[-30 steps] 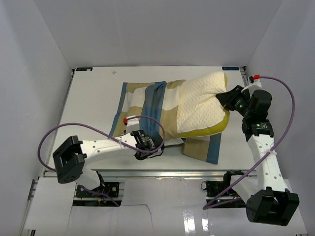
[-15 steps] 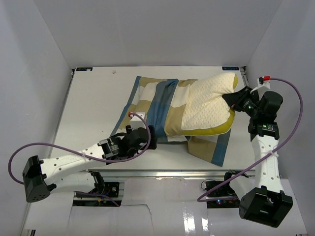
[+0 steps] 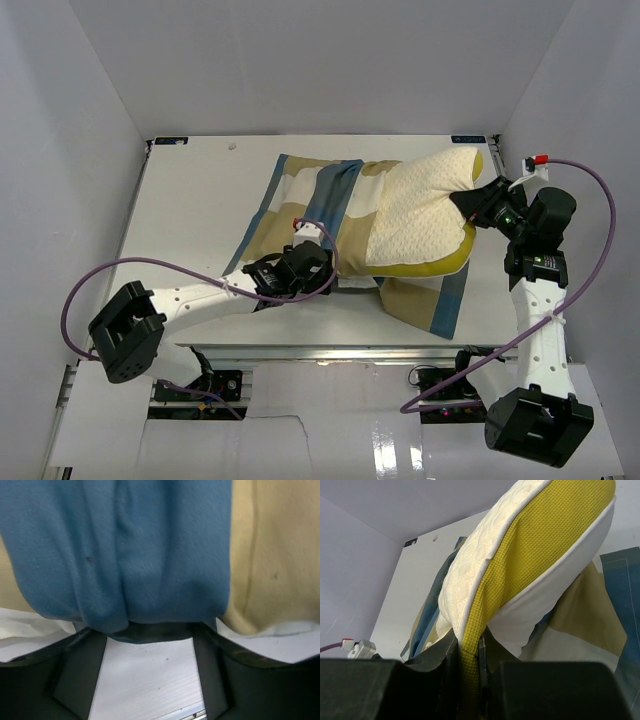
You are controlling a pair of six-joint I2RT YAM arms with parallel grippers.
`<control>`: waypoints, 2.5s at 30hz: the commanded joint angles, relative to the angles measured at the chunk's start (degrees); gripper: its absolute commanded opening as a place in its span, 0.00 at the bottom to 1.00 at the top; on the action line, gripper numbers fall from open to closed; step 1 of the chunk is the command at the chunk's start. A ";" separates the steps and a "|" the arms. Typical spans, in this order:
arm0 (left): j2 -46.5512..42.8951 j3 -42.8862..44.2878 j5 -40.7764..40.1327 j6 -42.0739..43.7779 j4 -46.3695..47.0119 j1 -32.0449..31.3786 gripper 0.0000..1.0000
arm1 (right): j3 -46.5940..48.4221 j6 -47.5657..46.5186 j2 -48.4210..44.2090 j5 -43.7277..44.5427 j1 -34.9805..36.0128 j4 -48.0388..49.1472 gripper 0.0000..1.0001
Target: Remove the pillowcase from the pillow
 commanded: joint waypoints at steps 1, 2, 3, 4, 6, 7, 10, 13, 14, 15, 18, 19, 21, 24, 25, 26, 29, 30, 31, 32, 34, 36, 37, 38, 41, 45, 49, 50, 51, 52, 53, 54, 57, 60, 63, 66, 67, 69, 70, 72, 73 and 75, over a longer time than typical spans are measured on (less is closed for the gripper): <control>-0.66 -0.48 -1.75 0.70 4.01 1.49 0.70 | 0.74 0.72 -2.28 -1.97 -0.01 5.35 0.08; -0.49 -0.48 -2.81 0.52 3.84 1.75 0.64 | 0.82 0.72 -2.28 -1.97 -0.01 5.35 0.08; -0.23 -0.39 -3.61 0.26 3.31 2.63 0.56 | 0.65 0.81 -2.19 -2.06 -0.10 5.43 0.08; 0.39 -0.13 -4.05 -0.26 3.13 3.24 0.43 | 0.56 0.81 -2.02 -2.49 -0.10 5.70 0.08; 0.83 -0.13 -1.78 -0.45 3.83 5.43 0.31 | 0.47 0.81 -1.84 -2.93 -0.10 5.79 0.08; 0.83 -0.48 0.15 -0.36 4.27 5.80 0.12 | 0.56 0.72 -1.84 -2.85 -0.10 5.79 0.08; 1.10 1.44 -6.29 -2.02 -0.27 6.41 0.00 | 1.08 0.37 -1.40 -2.85 -0.53 5.53 0.08; 0.31 5.13 -15.80 -4.57 -12.31 7.55 0.00 | 2.14 -0.42 -0.96 -3.55 -2.47 4.82 0.08; -0.30 6.71 -21.92 -6.49 -14.86 7.90 0.00 | 2.32 -0.60 -0.79 -3.03 -2.91 4.73 0.08; -1.96 7.34 -23.64 -6.95 -18.54 9.47 0.00 | 2.67 -0.95 -0.61 -3.02 -3.43 4.73 0.08; -5.83 7.70 -26.46 -6.77 -21.30 14.04 0.00 | 2.58 -1.21 1.41 -4.34 -6.24 2.97 0.08; -6.72 7.43 -26.81 -6.43 -21.39 15.28 0.00 | 2.49 -1.13 1.67 -5.04 -6.77 3.06 0.08; -8.13 6.47 -27.52 -5.20 -21.30 19.83 0.00 | 2.14 -1.22 2.11 -5.05 -8.26 3.06 0.08; -7.35 5.85 -27.96 -4.84 -20.51 24.50 0.00 | 2.05 -1.04 2.82 -5.49 -10.11 3.15 0.08; -6.82 6.02 -27.26 -4.93 -20.25 25.39 0.00 | 2.32 -0.95 2.91 -5.14 -10.29 3.06 0.08; -6.21 6.29 -26.39 -4.93 -20.16 26.36 0.00 | 2.49 -0.95 3.08 -4.96 -10.56 2.98 0.08; -4.88 7.34 -26.19 -5.36 -21.73 30.83 0.00 | 2.85 -0.86 3.61 -4.26 -11.35 2.80 0.08; -5.32 7.17 -26.55 -6.67 -22.26 31.63 0.00 | 2.85 -0.86 3.78 -4.17 -11.61 2.80 0.08; -6.89 6.82 -26.55 -7.21 -22.70 32.42 0.00 | 3.02 -0.86 3.96 -3.91 -12.05 2.80 0.08; -7.95 6.29 -26.55 -7.65 -22.36 34.08 0.00 | 2.93 -0.69 4.22 -3.82 -12.40 2.89 0.08; -10.23 4.63 -25.77 -6.96 -20.87 35.85 0.00 | 2.93 -0.69 4.75 -3.82 -13.46 2.97 0.08; -12.61 4.18 -23.40 -6.60 -18.67 40.15 0.00 | 2.93 -0.60 4.93 -3.47 -14.07 2.89 0.08; -13.14 3.48 -18.69 -4.60 -15.36 41.64 0.00 | 2.93 -0.60 4.93 -3.38 -14.33 2.89 0.08; -13.14 3.56 -16.21 -3.62 -14.46 44.36 0.00 | 2.85 -0.69 4.93 -3.46 -14.51 2.97 0.08; -10.60 8.38 -15.56 -3.35 -18.56 46.49 0.00 | 2.58 -0.69 4.75 -2.76 -15.13 2.89 0.08; -8.49 12.00 -13.74 -1.95 -19.55 48.51 0.00 | 2.49 -0.78 4.93 -2.76 -16.09 2.89 0.08; -4.54 16.56 -9.42 1.04 -19.36 52.80 0.00 | 1.53 -0.77 4.40 -2.06 -16.80 2.97 0.08; -3.22 20.57 -8.28 2.09 -19.63 53.78 0.00 | 1.27 -0.78 4.23 -2.06 -16.80 3.06 0.08; -0.08 23.14 -7.14 2.89 -20.07 54.92 0.00 | 0.83 -0.69 4.05 -1.27 -16.89 3.06 0.08; 1.69 25.95 -6.09 3.59 -21.81 56.32 0.00 | 0.82 -0.69 3.96 -0.83 -16.97 3.06 0.08; 3.54 31.81 -5.20 4.12 -23.40 58.08 0.00 | 0.74 -0.69 4.14 -0.57 -17.50 3.06 0.08; 5.38 34.30 -5.72 5.26 -24.80 58.88 0.00 | 0.82 -0.51 4.31 -0.56 -17.76 2.98 0.08; 7.43 38.97 -7.91 6.49 -28.34 60.46 0.00 | 1.26 0.28 4.84 -0.48 -19.34 3.06 0.08; 5.67 39.07 -7.66 8.07 -26.32 61.17 0.00 | 1.35 0.72 5.54 -0.65 -21.28 3.15 0.08; 6.28 41.00 -8.27 9.13 -26.66 61.34 0.00 | 1.35 0.89 6.42 -0.91 -22.51 3.24 0.08; 7.25 42.23 -8.63 9.75 -27.19 61.35 0.00 | 1.44 1.33 7.21 -2.13 -23.83 3.41 0.08; 7.42 42.06 -7.06 9.66 -27.02 61.35 0.00 | 1.44 1.33 7.30 -2.58 -24.00 3.50 0.08; 7.07 41.10 -5.56 9.57 -26.49 61.35 0.00 | 1.00 2.21 7.13 -3.72 -24.01 5.77 0.08; 6.99 40.48 -3.81 9.57 -25.53 61.17 0.00 | 0.74 2.56 7.04 -4.16 -24.01 6.48 0.08; 6.20 38.55 -1.17 9.57 -24.39 60.91 0.00 | 0.04 3.52 7.30 -6.69 -23.92 8.76 0.08; 5.93 37.76 -0.20 9.83 -23.33 60.04 0.00 | -0.40 4.23 7.65 -7.93 -23.83 10.08 0.08; 4.88 35.91 1.92 10.19 -22.54 58.72 0.00 | -1.63 5.55 9.05 -10.84 -22.87 13.24 0.08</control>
